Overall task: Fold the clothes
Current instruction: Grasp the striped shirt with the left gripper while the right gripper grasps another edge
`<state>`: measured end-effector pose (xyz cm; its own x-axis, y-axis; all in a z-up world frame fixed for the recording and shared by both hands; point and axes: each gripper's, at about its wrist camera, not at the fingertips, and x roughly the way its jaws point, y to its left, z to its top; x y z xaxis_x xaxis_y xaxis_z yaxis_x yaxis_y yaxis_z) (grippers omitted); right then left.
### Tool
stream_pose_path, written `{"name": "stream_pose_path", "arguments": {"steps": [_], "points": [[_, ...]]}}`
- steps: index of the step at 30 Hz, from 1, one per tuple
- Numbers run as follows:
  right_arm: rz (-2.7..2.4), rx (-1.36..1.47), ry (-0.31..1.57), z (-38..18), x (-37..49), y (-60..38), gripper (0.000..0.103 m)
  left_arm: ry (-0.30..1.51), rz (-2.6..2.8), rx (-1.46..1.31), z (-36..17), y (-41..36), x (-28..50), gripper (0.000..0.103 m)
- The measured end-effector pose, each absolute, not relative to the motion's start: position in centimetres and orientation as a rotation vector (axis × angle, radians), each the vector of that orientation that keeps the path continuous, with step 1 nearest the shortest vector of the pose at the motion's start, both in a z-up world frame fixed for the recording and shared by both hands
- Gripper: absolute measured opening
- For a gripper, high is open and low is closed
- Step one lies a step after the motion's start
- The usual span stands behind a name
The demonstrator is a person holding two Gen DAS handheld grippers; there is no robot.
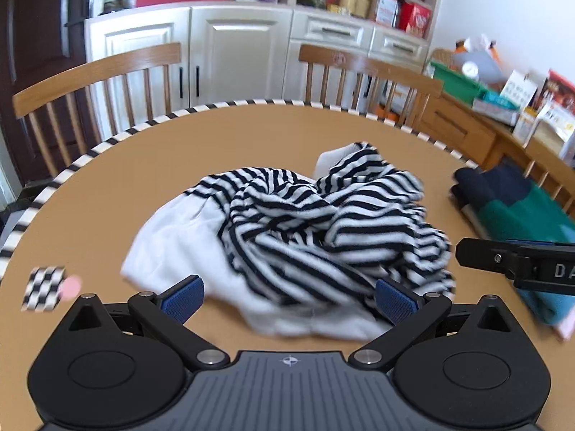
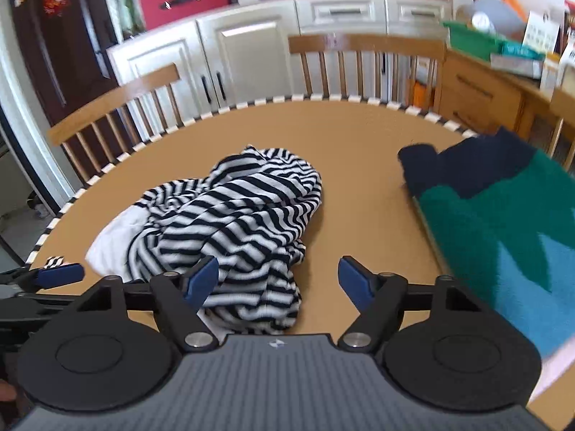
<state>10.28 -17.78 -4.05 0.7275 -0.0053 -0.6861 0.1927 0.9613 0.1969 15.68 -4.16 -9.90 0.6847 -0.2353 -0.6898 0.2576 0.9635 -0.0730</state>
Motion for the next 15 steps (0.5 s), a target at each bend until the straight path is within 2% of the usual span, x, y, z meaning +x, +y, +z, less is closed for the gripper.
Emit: {"name": "stream_pose_path", "arguments": {"steps": [1,2,3,4,5,7,12,15], "points": [[-0.102,0.276,0.765,-4.5,11.2,-17.8,0.071,0.77,-0.288,0.052,-10.4,-4.7,16.7,0.095],[-0.087,0.291,0.783,-5.0,12.0,-17.9,0.059,0.773,-0.3,0.072,-11.0,-5.2,17.7,0.076],[-0.067,0.303,0.807,-5.5,12.9,-17.9,0.038,0.804,-0.321,0.086,-11.7,-5.6,18.8,0.063],[-0.047,0.316,0.827,-6.0,13.7,-18.0,0.026,0.84,-0.341,0.087,-12.2,-5.8,19.6,0.04],[-0.033,0.332,0.839,-6.2,14.0,-17.9,0.01,0.848,-0.35,0.079,-12.5,-5.8,20.0,0.03],[-0.004,0.358,0.853,-6.5,14.5,-17.9,0.007,0.821,-0.366,0.06,-12.0,-5.5,19.8,0.011],[0.111,0.311,0.737,-1.7,9.7,-17.9,0.006,0.757,-0.458,-0.005,-8.2,-2.7,15.6,0.008],[0.193,0.333,0.784,0.6,4.3,-18.6,0.006,0.82,-0.515,0.019,-6.4,-0.7,10.3,0.008]]}}
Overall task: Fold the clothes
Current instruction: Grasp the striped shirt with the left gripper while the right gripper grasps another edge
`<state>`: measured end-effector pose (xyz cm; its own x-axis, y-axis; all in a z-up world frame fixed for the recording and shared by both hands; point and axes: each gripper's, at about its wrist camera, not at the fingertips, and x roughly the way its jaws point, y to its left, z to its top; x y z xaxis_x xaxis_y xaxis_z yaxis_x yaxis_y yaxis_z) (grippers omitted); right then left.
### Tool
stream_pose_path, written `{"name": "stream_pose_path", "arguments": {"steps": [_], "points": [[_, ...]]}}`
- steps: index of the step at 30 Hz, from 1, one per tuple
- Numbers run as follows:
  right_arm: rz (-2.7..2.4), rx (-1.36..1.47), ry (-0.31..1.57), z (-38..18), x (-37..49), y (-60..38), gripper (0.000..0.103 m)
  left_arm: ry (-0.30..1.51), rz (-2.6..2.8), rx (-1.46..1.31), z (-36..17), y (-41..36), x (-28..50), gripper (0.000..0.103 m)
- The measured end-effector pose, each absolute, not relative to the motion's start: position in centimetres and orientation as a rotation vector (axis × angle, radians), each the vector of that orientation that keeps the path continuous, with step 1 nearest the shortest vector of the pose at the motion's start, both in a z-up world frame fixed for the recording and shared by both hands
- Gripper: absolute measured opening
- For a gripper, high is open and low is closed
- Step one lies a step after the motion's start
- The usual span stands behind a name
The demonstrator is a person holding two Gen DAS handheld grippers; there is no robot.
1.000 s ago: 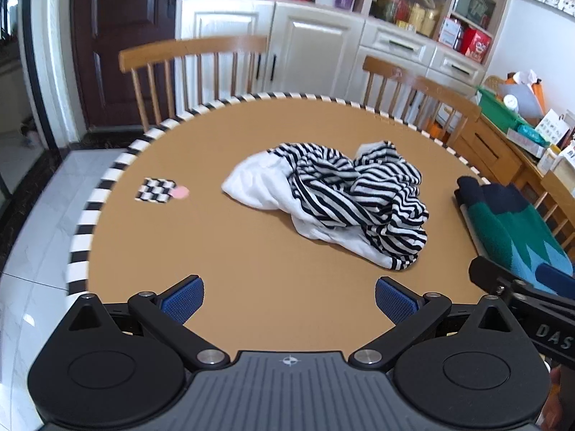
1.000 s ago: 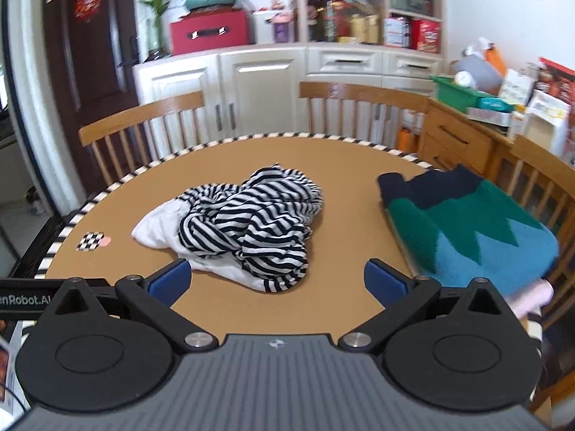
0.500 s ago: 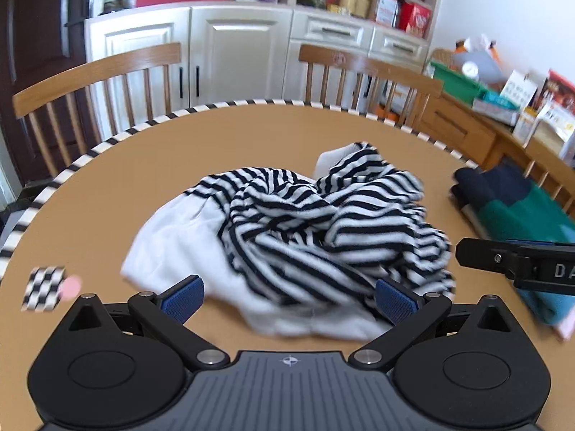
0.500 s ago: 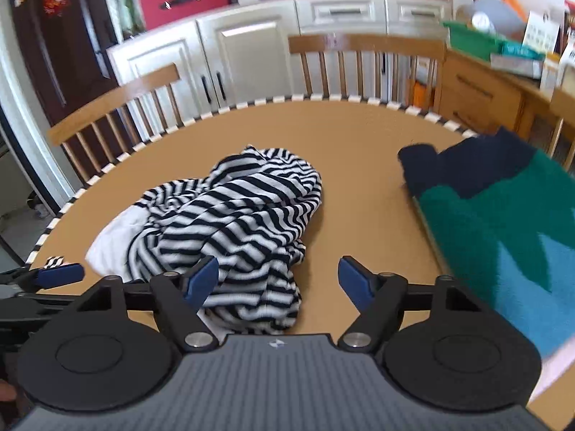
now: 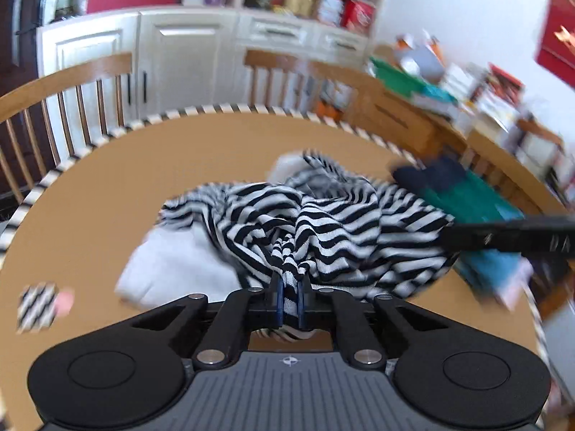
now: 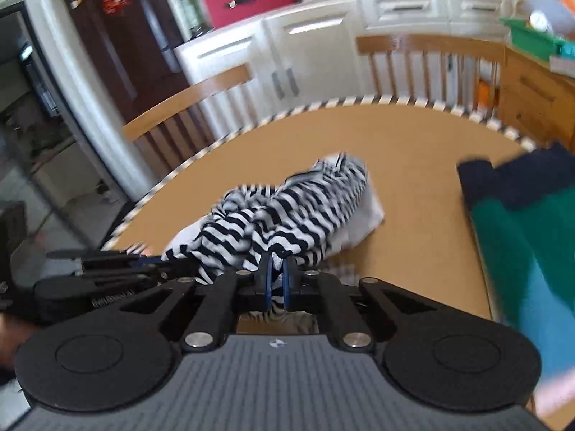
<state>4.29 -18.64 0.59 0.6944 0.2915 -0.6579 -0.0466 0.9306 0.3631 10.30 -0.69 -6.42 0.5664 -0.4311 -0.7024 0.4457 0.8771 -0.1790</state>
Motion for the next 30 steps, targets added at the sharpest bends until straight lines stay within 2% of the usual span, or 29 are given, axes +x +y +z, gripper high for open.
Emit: {"name": "stream_pose_path", "arguments": {"steps": [3,4,5,7,8,9,11,14,18,20,21,22,23,26,30], "points": [[0.232,0.365,0.955,-0.6,-1.3,-18.9,0.006,1.001,-0.553,-0.026,-7.0,1.6,4.8,0.011],[0.231,0.366,1.021,-1.3,-3.0,-18.8,0.007,1.068,-0.549,-0.023,-7.6,2.2,3.0,0.02],[0.222,0.368,1.08,-2.0,-4.5,-18.8,0.012,1.112,-0.531,-0.014,-8.0,2.7,1.7,0.033],[0.155,0.384,1.15,-2.4,-6.2,-19.4,0.023,1.163,-0.491,0.011,-8.2,3.7,-0.5,0.046],[0.116,0.396,1.127,-2.0,-6.6,-20.1,0.044,1.136,-0.47,0.02,-7.7,4.1,-0.7,0.055],[0.087,0.399,1.071,-1.2,-6.6,-20.7,0.058,1.105,-0.451,0.029,-7.2,4.5,-0.8,0.062],[0.077,0.361,0.928,0.2,-5.6,-21.5,0.058,0.974,-0.445,0.058,-6.3,4.5,0.8,0.087],[0.097,0.245,0.805,0.3,-0.8,-20.9,0.06,0.85,-0.436,0.134,-7.5,2.3,6.0,0.089],[0.123,0.308,0.911,-4.1,7.7,-19.0,0.061,0.944,-0.369,0.156,-12.1,-3.0,13.8,0.081],[0.099,0.336,1.009,-6.4,9.8,-18.0,0.056,1.018,-0.365,0.145,-14.0,-4.5,15.4,0.063],[0.087,0.351,1.04,-7.3,10.0,-17.5,0.041,1.045,-0.366,0.133,-14.7,-5.0,15.8,0.054],[0.093,0.374,1.043,-7.7,9.7,-17.3,0.027,1.023,-0.355,0.13,-14.8,-5.2,15.4,0.038],[0.098,0.396,1.046,-8.1,9.4,-17.2,0.01,1.022,-0.381,0.116,-14.6,-4.9,14.9,0.007],[0.113,0.435,0.947,-5.2,7.0,-17.7,0.009,0.97,-0.421,0.003,-12.8,-3.0,13.2,0.005],[0.1,0.445,0.761,2.7,1.2,-22.0,0.009,0.861,-0.379,-0.114,-8.5,1.6,10.7,0.005]]}}
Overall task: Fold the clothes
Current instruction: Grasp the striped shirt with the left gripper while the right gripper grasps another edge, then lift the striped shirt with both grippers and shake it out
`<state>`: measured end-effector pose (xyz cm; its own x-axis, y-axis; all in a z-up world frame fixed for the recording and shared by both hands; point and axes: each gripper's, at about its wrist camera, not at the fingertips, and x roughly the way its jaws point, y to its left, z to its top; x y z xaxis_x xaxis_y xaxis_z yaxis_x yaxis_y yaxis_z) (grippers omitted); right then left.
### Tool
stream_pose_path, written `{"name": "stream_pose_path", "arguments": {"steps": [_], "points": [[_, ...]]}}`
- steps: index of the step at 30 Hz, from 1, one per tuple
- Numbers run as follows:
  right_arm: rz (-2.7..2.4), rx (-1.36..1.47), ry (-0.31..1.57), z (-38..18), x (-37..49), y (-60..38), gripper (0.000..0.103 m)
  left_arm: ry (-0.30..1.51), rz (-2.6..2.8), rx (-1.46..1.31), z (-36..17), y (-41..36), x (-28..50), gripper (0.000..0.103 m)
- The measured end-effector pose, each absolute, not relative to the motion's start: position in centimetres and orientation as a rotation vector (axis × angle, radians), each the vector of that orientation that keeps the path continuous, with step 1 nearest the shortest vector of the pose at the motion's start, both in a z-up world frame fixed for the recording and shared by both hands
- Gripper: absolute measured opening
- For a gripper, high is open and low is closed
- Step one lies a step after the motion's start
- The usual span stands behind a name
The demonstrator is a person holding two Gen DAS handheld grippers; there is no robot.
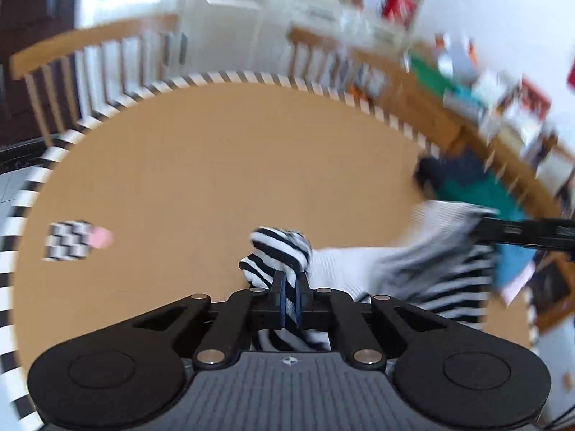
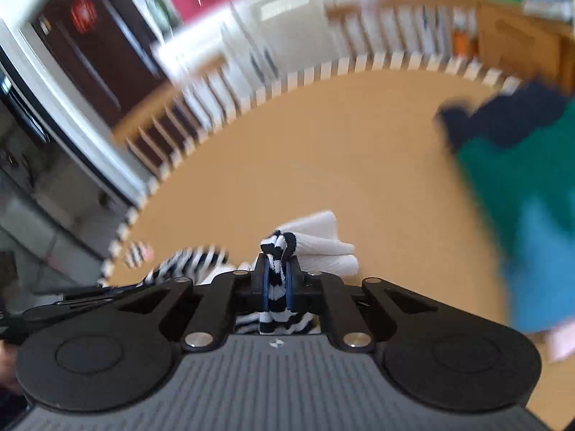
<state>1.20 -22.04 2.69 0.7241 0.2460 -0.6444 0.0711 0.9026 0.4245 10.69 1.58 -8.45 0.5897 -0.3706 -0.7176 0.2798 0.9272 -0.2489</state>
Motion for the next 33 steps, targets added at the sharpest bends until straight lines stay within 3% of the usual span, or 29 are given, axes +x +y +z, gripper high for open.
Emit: {"name": "stream_pose_path", "arguments": {"steps": [4,7,10,12,13,14,16,18,20,24,30,33], "points": [[-0.019,0.365,0.665,8.4,-4.6,-26.0,0.009,0.766,-0.228,-0.159,-5.5,6.7,7.9,0.005],[-0.105,0.302,0.721,8.2,-7.3,-27.0,0.009,0.759,-0.105,-0.181,-5.0,10.1,5.9,0.006],[-0.158,0.336,0.861,5.4,-9.7,-28.2,0.011,0.862,-0.035,-0.202,-6.8,12.6,4.0,0.007],[-0.177,0.394,1.001,1.8,-10.7,-28.3,0.02,0.955,-0.01,-0.207,-8.6,13.6,2.9,0.01],[-0.193,0.4,1.05,0.5,-11.0,-28.0,0.025,0.975,0.004,-0.202,-8.8,13.9,2.4,0.013],[-0.209,0.407,1.098,-0.7,-11.2,-27.8,0.034,0.991,0.019,-0.197,-9.0,14.1,2.0,0.023],[-0.221,0.405,1.111,-1.2,-11.5,-27.9,0.039,0.932,0.027,-0.208,-8.1,14.1,0.9,0.04],[-0.224,0.396,1.063,-0.9,-10.9,-27.9,0.063,0.827,-0.019,-0.251,-6.3,13.5,0.7,0.057],[-0.217,0.393,1.04,-1.2,-9.9,-27.7,0.065,0.769,-0.128,-0.297,-5.2,11.3,2.6,0.078],[-0.198,0.37,1.083,-3.4,-7.8,-27.2,0.063,0.773,-0.433,-0.209,-6.2,3.9,6.6,0.08],[-0.278,0.319,1.176,-6.7,-8.3,-26.2,0.065,0.961,-0.526,0.126,-11.3,-5.8,9.4,0.08],[-0.311,0.4,1.158,-7.6,-9.0,-26.2,0.067,0.979,-0.55,0.065,-12.7,-6.5,9.6,0.068]]}}
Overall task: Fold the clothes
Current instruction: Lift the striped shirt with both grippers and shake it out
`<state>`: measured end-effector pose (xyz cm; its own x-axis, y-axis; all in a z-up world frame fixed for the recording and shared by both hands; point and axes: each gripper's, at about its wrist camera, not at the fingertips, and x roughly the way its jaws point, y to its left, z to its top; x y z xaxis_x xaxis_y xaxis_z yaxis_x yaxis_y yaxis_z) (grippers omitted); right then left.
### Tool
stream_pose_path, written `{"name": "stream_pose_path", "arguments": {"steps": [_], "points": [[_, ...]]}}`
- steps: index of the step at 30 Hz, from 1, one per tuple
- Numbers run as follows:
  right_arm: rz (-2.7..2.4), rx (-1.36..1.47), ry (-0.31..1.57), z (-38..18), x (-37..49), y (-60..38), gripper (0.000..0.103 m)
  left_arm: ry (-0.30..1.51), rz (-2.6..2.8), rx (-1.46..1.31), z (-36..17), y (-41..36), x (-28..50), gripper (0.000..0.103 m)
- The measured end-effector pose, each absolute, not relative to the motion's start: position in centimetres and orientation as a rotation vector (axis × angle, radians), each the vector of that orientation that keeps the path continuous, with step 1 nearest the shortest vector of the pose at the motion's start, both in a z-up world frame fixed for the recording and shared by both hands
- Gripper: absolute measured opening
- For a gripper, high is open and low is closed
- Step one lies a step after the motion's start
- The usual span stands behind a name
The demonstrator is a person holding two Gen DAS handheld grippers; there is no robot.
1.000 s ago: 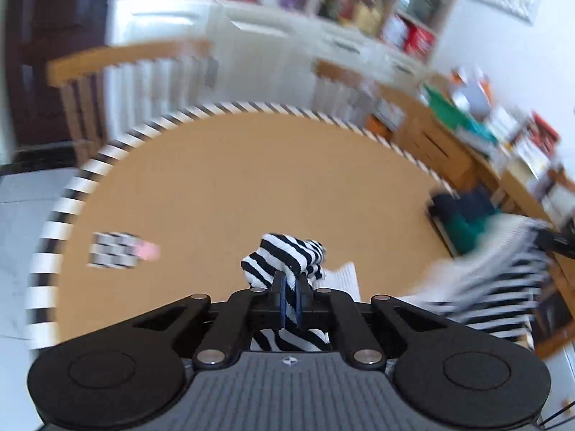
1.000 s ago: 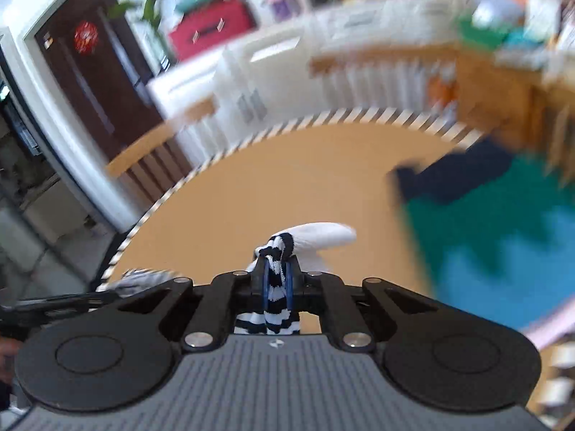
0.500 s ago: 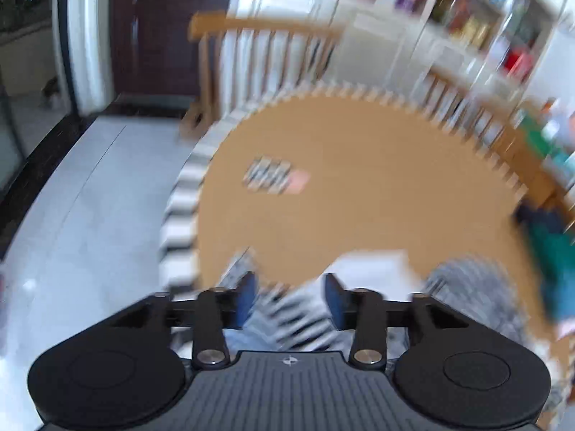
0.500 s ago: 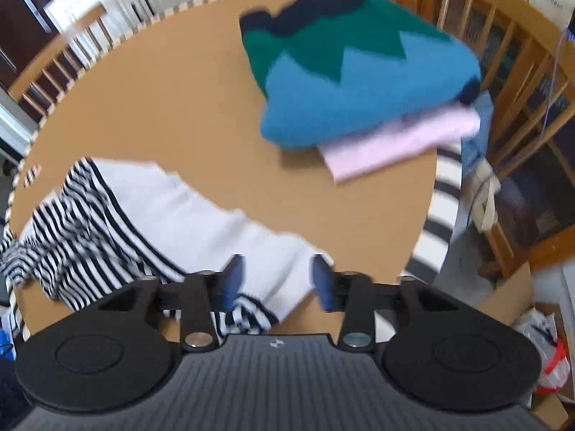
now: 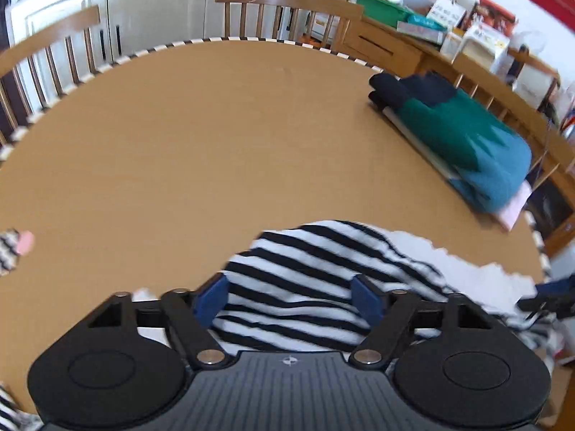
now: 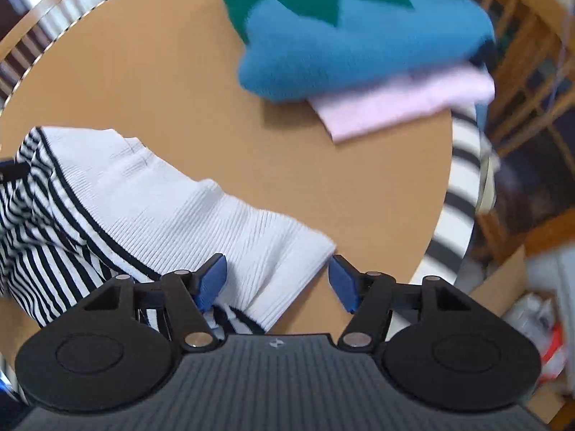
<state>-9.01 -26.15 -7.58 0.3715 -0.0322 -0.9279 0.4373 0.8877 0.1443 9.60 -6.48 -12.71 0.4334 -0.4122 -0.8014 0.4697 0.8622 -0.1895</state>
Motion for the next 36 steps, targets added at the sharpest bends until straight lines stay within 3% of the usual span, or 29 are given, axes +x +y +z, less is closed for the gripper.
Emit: {"name": "stream_pose_path", "arguments": {"steps": [1,2,3,4,11,15,19,23,26,29,31,36], "points": [[-0.318,0.393,1.146,-7.6,-9.0,-25.9,0.067,0.995,-0.545,0.014,-13.0,-6.3,9.8,0.048],[-0.312,0.376,1.136,-7.5,-9.0,-25.5,0.055,1.014,-0.534,-0.037,-13.2,-6.1,10.1,0.011],[-0.285,0.366,1.123,-7.3,-8.9,-25.2,0.025,1.016,-0.528,-0.076,-13.2,-5.9,10.1,0.009],[-0.259,0.359,1.11,-7.2,-8.8,-24.9,0.012,0.992,-0.537,-0.103,-12.7,-5.6,9.8,0.009],[-0.098,0.406,0.966,-1.4,-7.1,-24.9,0.011,0.877,-0.563,-0.271,-7.6,-2.3,9.0,0.008],[-0.033,0.361,0.796,5.0,0.7,-26.4,0.01,0.765,-0.489,-0.19,-2.1,-1.4,15.4,0.008],[-0.051,0.355,0.483,16.0,8.1,-28.3,0.009,0.492,-0.43,-0.259,11.1,0.6,20.9,0.008],[0.025,0.383,0.105,27.8,7.0,-29.2,0.009,0.143,-0.452,-0.31,24.9,2.3,19.4,0.008],[0.071,0.32,-0.024,31.9,4.2,-29.0,0.01,0.042,-0.473,-0.316,29.1,2.3,17.1,0.009],[0.117,0.287,-0.018,31.3,2.1,-28.9,0.01,0.035,-0.482,-0.314,27.8,3.0,14.3,0.01],[0.135,0.275,0.066,28.2,1.6,-28.6,0.01,0.108,-0.481,-0.323,24.0,3.7,12.6,0.01],[0.108,0.294,0.438,12.7,1.8,-26.3,0.01,0.435,-0.397,-0.271,6.7,8.0,7.8,0.011]]}}
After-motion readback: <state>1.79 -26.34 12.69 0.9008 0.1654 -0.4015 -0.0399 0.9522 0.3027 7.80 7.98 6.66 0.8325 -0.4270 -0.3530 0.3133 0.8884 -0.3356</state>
